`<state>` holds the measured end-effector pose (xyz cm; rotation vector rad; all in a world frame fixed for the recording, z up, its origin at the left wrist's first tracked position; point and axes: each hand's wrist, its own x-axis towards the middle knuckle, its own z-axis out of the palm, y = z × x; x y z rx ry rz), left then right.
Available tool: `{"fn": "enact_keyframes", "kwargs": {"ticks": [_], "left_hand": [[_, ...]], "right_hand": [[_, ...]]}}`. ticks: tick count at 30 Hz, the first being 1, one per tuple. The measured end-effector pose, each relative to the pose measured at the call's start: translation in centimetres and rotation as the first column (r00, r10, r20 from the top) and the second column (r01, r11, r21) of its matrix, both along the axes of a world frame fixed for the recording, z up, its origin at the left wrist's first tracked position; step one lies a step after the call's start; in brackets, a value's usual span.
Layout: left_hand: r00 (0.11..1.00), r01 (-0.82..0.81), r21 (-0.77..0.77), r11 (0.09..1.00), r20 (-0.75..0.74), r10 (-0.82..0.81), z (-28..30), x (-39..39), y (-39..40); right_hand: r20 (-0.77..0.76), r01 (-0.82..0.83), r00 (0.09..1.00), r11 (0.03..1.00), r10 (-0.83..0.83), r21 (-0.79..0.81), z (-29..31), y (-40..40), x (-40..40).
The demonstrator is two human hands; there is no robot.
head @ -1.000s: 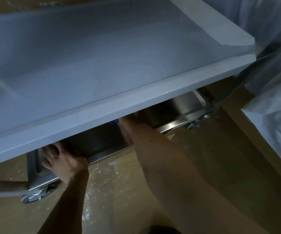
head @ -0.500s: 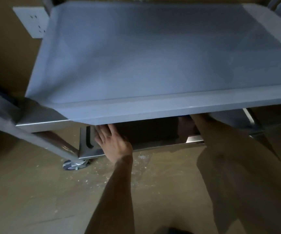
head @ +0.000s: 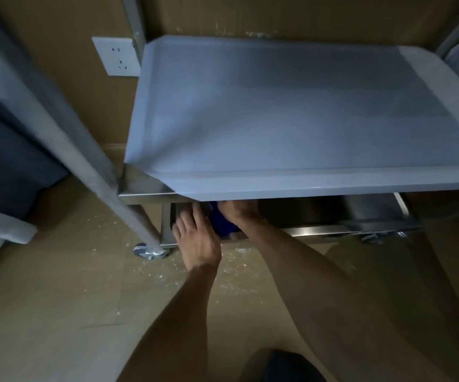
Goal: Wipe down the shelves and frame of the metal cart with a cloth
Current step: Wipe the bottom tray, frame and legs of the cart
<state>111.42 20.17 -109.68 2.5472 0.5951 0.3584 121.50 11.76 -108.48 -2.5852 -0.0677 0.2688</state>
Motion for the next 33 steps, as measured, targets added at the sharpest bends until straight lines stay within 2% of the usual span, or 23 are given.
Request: {"fn": "enact_keyframes", "kwargs": {"ticks": [2, 3, 5, 6, 9, 11, 15, 17, 19, 22, 24, 27, 30, 33], "left_hand": [[0.998, -0.009, -0.032, 0.999, -0.057, 0.007, 0.1, -3.6, 1.1], [0.993, -0.093, -0.083, 0.992, -0.08, 0.087, 0.6, -5.3, 2.1], [0.957, -0.282, -0.174, 0.943, -0.12, 0.264, 1.0, -7.5, 4.1], [0.956, -0.291, -0.176, 0.941, -0.095, 0.278, 1.3, -7.8, 5.2], [0.989, -0.146, -0.273, 0.951, -0.05, 0.138, 2.0, -6.7, 7.3], [0.989, -0.149, -0.322, 0.935, -0.037, 0.145, 1.7, -5.4, 7.7], [0.966, -0.251, -0.34, 0.906, -0.032, 0.255, -0.1, -4.6, 7.6], [0.951, -0.304, -0.367, 0.879, -0.062, 0.302, -0.3, -4.1, 7.5], [0.939, -0.339, -0.361, 0.869, -0.072, 0.336, -0.2, -3.9, 7.3], [0.948, -0.309, -0.356, 0.882, -0.036, 0.318, -0.6, -4.1, 7.4], [0.946, -0.318, -0.342, 0.884, -0.044, 0.323, -0.9, -4.0, 7.3], [0.927, -0.359, -0.345, 0.867, -0.029, 0.373, -0.9, -3.8, 6.4], [0.909, -0.378, -0.341, 0.861, 0.038, 0.415, -1.0, -3.5, 5.2], [0.881, -0.437, -0.34, 0.833, 0.025, 0.473, -1.5, -2.8, 4.6]], "right_hand": [[0.015, 0.044, 0.999, 0.982, -0.042, -0.186, 0.8, -0.8, -0.8], [-0.025, 0.051, 0.998, 0.966, -0.059, -0.254, 1.0, -1.3, -1.0], [-0.106, 0.054, 0.991, 0.962, -0.085, -0.269, 1.6, -1.5, -0.9], [-0.129, 0.053, 0.988, 0.968, -0.086, -0.245, 1.8, -1.4, -0.6], [-0.185, 0.01, 0.981, 0.969, -0.057, -0.248, 2.7, -0.2, 0.1], [-0.182, -0.08, 0.983, 0.959, 0.031, -0.27, 3.0, 1.5, 0.2], [-0.107, -0.287, 0.957, 0.941, 0.271, -0.182, 2.1, 6.2, -3.2], [-0.005, -0.35, 0.936, 0.926, 0.353, -0.143, 0.6, 7.5, -7.0], [0.134, -0.334, 0.926, 0.931, 0.353, -0.147, -0.9, 7.7, -9.9], [0.246, -0.299, 0.908, 0.936, 0.339, -0.186, -2.2, 5.7, -10.8], [0.258, -0.216, 0.925, 0.944, 0.279, -0.249, -3.1, 3.1, -12.0], [0.284, 0.111, 0.958, 0.962, -0.037, -0.25, -4.9, -5.6, -13.9], [0.294, 0.462, 0.867, 0.871, -0.403, -0.168, -5.2, -17.5, -12.3], [0.23, 0.564, 0.821, 0.807, -0.523, -0.175, -5.0, -21.4, -10.8]]}}
